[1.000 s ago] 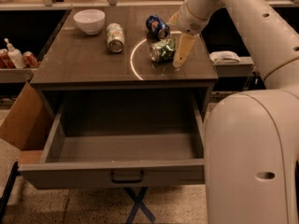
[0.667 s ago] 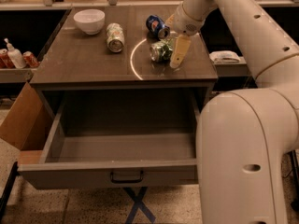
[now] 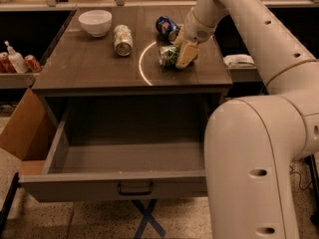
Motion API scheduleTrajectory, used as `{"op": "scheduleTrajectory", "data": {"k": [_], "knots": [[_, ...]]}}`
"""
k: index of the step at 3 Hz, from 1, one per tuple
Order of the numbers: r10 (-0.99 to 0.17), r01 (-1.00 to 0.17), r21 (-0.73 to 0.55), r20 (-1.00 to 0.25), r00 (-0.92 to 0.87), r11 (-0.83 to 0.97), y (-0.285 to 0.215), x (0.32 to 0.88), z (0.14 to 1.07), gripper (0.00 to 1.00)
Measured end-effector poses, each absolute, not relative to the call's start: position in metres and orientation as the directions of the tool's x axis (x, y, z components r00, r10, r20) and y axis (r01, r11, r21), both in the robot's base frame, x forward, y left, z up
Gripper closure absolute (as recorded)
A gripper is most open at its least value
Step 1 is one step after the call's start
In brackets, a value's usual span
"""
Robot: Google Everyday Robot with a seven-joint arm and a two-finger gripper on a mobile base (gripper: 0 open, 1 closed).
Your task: Place green can into top drawer
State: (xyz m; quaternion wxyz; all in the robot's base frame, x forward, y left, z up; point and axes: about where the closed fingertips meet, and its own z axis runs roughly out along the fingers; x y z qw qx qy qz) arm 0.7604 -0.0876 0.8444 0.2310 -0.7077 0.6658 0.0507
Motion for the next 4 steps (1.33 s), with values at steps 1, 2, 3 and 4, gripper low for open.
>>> {"op": "scheduleTrajectory", "data": {"k": [1, 2, 3, 4], "knots": [[-0.913, -0.967, -0.254, -0.394, 0.103, 0.001, -0.085, 0.758, 0.845, 0.65], [-0.891, -0.955, -0.297, -0.436, 0.127, 0.009, -0.087, 0.737, 0.874, 0.89], [-0.851, -0.937, -0.346, -0.505, 0.143, 0.048, -0.087, 0.689, 0.923, 1.00], [-0.817, -0.942, -0.327, -0.561, 0.133, 0.072, -0.081, 0.637, 0.938, 1.00]]}}
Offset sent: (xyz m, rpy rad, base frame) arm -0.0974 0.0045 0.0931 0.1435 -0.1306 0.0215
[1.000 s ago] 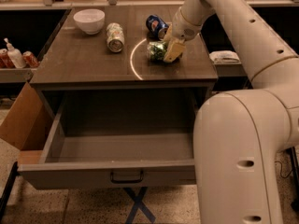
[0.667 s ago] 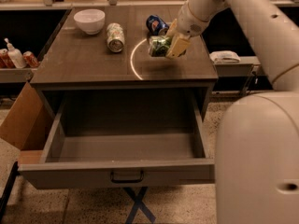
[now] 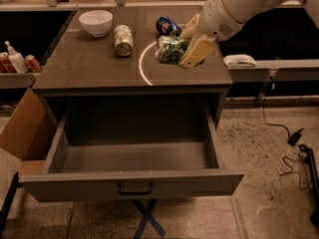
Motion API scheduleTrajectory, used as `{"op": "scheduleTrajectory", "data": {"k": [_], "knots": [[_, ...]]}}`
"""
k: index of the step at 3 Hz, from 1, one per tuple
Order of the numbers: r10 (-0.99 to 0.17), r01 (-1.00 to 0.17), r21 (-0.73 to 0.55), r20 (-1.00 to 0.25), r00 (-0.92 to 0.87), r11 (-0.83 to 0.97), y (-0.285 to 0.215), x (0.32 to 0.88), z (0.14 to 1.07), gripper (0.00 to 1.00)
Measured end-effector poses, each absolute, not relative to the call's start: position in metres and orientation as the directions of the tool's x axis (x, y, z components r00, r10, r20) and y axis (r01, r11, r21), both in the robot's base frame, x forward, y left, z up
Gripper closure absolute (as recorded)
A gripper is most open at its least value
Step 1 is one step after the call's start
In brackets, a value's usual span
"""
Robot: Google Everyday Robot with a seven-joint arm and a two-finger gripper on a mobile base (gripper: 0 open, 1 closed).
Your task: Place green can into top drawer
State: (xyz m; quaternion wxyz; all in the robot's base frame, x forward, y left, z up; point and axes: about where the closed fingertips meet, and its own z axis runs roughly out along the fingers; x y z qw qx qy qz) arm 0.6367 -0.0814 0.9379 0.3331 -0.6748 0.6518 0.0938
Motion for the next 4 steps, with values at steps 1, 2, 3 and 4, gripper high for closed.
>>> {"op": "scheduleTrajectory", "data": {"k": [1, 2, 3, 4], "knots": [[-0.824, -0.955, -0.292, -0.553, 0.119, 0.058, -0.080, 0.625, 0.920, 1.00], [-0.824, -0.955, -0.292, -0.553, 0.120, 0.058, -0.080, 0.626, 0.920, 1.00], [-0.810, -0.954, -0.295, -0.573, 0.126, 0.060, -0.071, 0.616, 0.915, 1.00], [-0.782, -0.952, -0.298, -0.609, 0.133, 0.070, -0.058, 0.586, 0.916, 1.00]]}}
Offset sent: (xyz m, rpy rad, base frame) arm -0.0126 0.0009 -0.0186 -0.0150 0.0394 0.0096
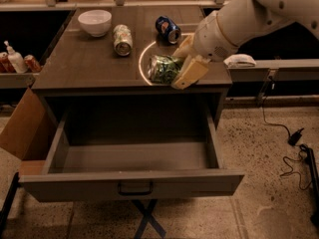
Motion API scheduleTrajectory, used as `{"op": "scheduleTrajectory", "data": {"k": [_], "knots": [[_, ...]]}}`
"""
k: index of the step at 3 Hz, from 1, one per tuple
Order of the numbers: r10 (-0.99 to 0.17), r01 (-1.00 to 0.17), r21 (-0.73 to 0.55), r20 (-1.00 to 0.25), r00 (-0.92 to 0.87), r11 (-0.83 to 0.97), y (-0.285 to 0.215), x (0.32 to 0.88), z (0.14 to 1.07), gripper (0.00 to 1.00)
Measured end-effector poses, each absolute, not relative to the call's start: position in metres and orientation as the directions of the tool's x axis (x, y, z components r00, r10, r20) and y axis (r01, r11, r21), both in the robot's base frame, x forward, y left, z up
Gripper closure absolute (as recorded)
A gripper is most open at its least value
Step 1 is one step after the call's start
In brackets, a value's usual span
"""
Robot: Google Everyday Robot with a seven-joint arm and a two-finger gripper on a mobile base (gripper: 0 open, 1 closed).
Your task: Place green can into top drawer
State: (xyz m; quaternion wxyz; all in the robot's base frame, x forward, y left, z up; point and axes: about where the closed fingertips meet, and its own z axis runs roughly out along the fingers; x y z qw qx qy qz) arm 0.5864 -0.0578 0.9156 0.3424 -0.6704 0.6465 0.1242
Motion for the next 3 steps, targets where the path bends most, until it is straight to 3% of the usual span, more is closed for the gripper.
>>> {"op": "scheduleTrajectory", "data": {"k": [3], "knots": [[-0.751, -0.981, -0.188, -0.655, 0.085, 0.053, -0.015, 0.538, 0.850, 1.00]]}}
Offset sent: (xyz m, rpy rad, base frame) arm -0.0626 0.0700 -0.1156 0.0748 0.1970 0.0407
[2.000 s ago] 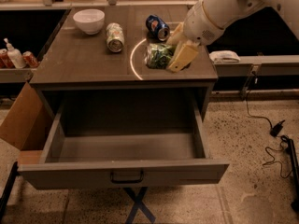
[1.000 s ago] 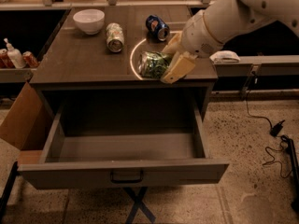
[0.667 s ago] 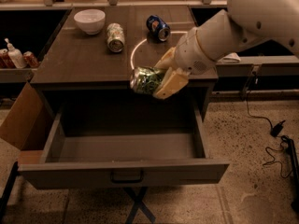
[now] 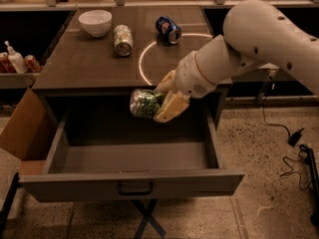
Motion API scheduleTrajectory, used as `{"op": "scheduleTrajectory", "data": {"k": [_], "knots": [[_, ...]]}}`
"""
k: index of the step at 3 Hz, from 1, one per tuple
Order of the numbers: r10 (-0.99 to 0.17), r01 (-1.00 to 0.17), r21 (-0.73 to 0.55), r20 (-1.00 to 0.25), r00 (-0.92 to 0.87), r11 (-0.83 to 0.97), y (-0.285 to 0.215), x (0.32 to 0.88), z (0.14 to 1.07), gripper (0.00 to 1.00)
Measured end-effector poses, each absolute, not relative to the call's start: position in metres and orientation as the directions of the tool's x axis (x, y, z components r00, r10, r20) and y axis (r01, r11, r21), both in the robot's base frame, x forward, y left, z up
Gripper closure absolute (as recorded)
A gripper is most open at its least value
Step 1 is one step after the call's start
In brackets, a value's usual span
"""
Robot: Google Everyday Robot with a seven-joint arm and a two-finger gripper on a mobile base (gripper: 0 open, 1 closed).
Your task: Place green can into top drawer
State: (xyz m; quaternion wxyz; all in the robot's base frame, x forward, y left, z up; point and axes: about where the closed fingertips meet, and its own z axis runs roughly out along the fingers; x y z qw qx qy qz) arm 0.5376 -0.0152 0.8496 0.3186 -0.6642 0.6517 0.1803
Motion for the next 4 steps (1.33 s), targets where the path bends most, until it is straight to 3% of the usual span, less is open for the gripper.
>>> {"op": "scheduleTrajectory", "data": {"k": [4], "knots": [[-0.780, -0.996, -0.036, -0.624, -0.039, 0.079, 0.001, 0.551, 0.732, 1.00]]}}
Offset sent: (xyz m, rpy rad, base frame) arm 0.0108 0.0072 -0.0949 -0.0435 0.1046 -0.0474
